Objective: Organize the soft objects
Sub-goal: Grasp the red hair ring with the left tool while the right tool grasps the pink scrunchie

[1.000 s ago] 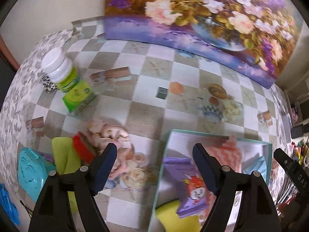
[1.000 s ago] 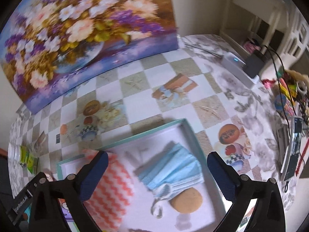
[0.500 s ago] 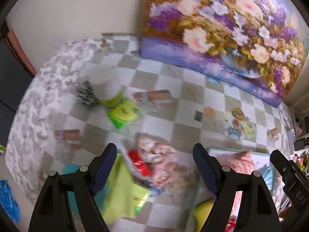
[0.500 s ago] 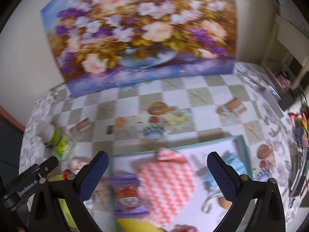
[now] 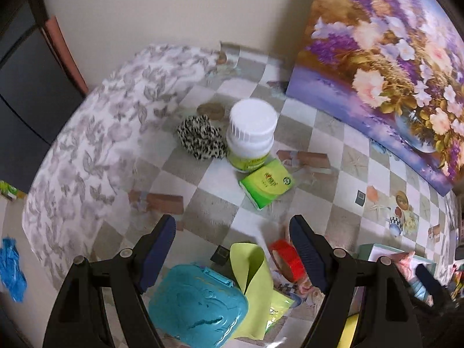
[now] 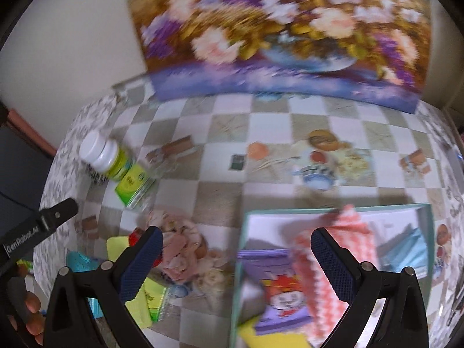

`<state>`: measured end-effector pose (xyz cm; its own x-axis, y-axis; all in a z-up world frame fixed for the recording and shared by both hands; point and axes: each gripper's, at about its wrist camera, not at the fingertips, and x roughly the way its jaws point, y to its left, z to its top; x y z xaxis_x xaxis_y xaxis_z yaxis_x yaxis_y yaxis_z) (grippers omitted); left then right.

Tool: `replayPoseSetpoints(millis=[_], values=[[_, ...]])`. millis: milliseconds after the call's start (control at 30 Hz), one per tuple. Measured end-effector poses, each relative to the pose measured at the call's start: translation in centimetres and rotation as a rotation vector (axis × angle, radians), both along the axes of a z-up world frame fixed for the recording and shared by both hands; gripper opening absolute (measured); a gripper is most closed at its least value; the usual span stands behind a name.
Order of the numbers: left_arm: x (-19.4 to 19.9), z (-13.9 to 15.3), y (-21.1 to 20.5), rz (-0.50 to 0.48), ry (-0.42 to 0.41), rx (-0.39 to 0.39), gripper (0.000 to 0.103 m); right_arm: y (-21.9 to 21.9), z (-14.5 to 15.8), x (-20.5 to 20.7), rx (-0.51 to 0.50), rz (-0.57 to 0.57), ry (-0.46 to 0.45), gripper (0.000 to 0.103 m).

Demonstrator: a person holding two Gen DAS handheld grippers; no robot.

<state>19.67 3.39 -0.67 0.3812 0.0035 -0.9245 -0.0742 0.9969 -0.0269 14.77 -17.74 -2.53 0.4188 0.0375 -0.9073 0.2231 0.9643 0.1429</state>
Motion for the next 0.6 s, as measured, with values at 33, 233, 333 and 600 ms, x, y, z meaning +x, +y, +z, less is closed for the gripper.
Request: replayPoseSetpoints(millis=[33, 233, 333, 600], values=[[0.1, -0.4, -0.1, 0.0, 0.008, -0.009, 0.081, 0.5, -0.4, 0.3, 0.001, 0.013, 0.007, 0.103], [0.7, -2.4, -1.1, -0.028, 0.067, -0.049, 0.081, 2.9, -3.0, 1.4, -0.005, 0.075, 0.038, 0.102], [0.9, -3.1, -1.4, -0.036, 0.087, -0.063, 0.081, 3.2, -3.8, 1.7, -0.002, 0.085, 0.043, 0.094], [1.2, -4.3, -2.6, -0.067, 0.11, -0.065, 0.081, 4.2, -5.3, 2.2, 0.015, 0.136, 0.04, 0.08]])
